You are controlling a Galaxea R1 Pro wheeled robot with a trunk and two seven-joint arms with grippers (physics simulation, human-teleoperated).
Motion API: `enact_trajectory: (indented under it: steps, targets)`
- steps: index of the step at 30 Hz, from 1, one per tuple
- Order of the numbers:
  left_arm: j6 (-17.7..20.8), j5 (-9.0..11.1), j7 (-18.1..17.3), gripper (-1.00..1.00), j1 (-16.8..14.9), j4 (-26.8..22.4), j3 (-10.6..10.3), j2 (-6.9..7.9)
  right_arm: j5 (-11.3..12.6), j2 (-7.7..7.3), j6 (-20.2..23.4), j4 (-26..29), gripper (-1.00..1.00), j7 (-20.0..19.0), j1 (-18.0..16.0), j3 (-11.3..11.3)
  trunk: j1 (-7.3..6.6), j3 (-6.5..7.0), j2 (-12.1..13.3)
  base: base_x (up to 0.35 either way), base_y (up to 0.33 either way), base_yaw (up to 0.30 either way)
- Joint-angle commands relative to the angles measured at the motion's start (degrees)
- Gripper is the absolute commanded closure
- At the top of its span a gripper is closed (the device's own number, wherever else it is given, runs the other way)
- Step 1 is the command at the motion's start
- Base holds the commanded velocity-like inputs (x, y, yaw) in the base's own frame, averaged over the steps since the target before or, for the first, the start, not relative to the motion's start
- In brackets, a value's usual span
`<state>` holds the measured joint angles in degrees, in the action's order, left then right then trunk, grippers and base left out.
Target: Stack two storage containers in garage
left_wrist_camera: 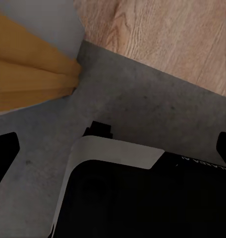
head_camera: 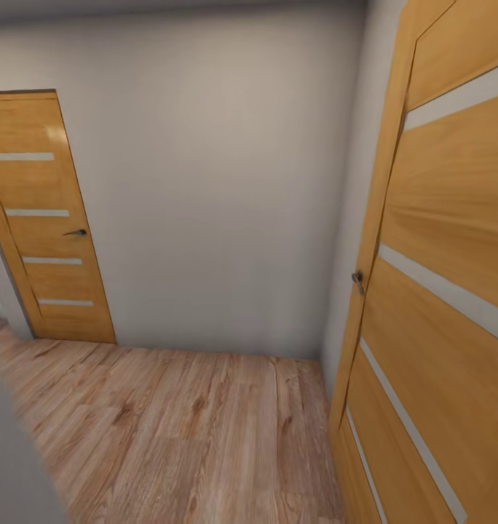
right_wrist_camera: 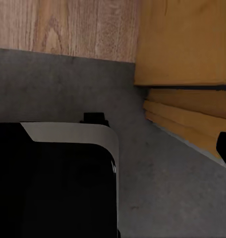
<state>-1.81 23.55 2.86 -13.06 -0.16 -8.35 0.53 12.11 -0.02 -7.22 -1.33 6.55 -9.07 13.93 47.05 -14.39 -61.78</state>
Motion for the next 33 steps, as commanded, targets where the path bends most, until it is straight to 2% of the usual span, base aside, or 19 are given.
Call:
enact_trajectory:
  steps: [1, 14, 33]
  targets:
    - [-0.1, 0.4, 0.1, -1.00, 0.0, 0.0, -0.5, -0.01, 0.5, 0.02, -0.3, -0.1, -1.00, 0.0, -0.1, 0.5, 0.04, -0.07, 0.0, 0.319, 0.000, 0.000]
    - [-0.1, 0.5, 0.1, -1.00, 0.0, 0.0, -0.5, -0.01, 0.5, 0.09, -0.3, -0.2, -1.00, 0.0, -0.1, 0.5, 0.04, -0.07, 0.0, 0.296, 0.000, 0.000]
    - [-0.1, 0.5, 0.1, -1.00, 0.0, 0.0, -0.4, 0.01, 0.5, 0.07, -0.3, -0.2, -1.00, 0.0, -0.1, 0.5, 0.04, -0.07, 0.0, 0.203, 0.000, 0.000]
